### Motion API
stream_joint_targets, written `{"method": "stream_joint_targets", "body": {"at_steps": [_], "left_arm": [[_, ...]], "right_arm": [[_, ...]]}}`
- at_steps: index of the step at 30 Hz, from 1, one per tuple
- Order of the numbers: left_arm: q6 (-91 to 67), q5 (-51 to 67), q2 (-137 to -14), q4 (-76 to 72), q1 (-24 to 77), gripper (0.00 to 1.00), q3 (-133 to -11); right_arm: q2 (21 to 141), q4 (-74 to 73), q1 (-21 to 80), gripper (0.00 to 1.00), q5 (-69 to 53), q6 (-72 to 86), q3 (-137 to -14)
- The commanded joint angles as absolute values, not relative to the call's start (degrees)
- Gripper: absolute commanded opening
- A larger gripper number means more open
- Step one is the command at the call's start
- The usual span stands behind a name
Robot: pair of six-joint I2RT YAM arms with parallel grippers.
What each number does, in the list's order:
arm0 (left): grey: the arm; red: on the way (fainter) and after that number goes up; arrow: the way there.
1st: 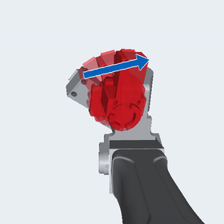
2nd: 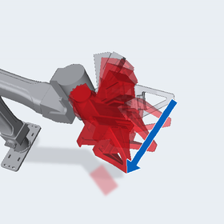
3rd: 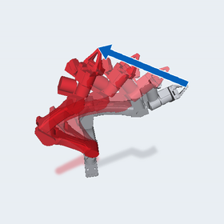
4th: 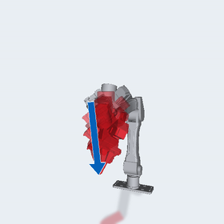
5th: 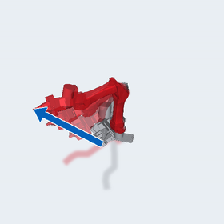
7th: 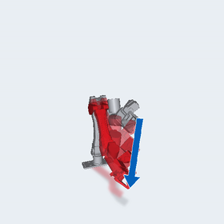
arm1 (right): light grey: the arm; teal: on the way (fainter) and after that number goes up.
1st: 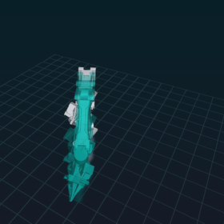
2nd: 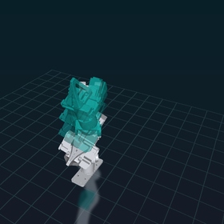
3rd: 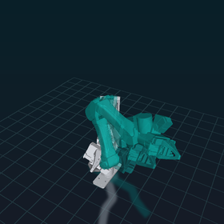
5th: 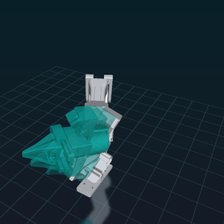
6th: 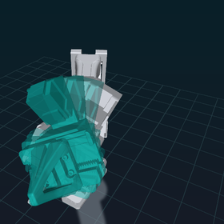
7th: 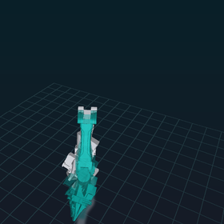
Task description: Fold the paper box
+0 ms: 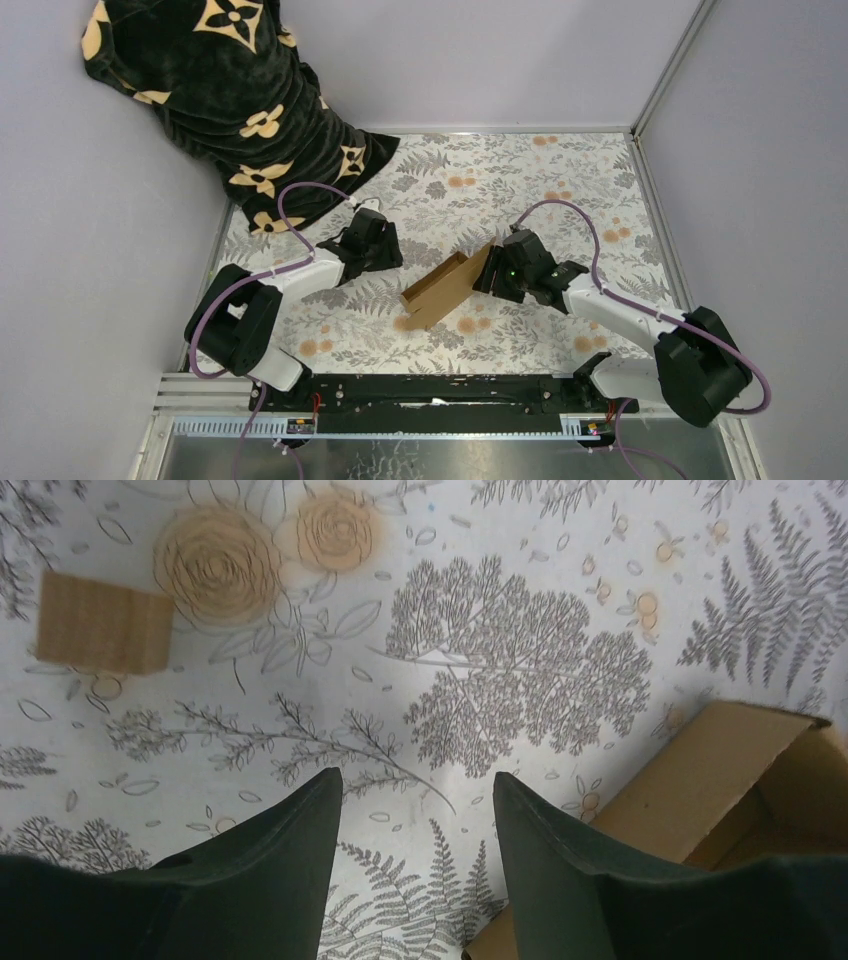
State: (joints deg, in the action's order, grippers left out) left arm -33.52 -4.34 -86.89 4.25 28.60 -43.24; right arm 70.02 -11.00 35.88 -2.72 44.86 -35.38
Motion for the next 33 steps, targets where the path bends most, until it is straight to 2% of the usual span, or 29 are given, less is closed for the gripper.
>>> {"method": "stream_joint_targets", "body": {"at_steps": [1,9,21,26,33], "left_arm": [[-34.9,-5.9,-86.5,6.2,30.2,0.63,-41.3],[-36.2,-6.3,-87.0,7.2,31.7,0.62,-39.6],[-41.4,-5.4,-87.5,7.4,38.2,0.62,-39.4],[-45.8,-5.5,-84.0,7.1,41.3,0.62,-36.6],[-47.8,-6.3,-77.3,8.9,43.0,0.61,-32.5]], "right_arm": [[73.4,-5.2,36.2,0.61,-3.1,45.7,-38.1],[81.4,-1.8,32.2,0.62,-5.8,43.4,-43.6],[97.9,0.4,26.5,0.62,-17.8,38.3,-62.7],[97.3,-3.0,25.7,0.62,-14.6,35.5,-65.0],[89.4,-12.2,19.8,0.65,-8.4,29.3,-60.4]]}}
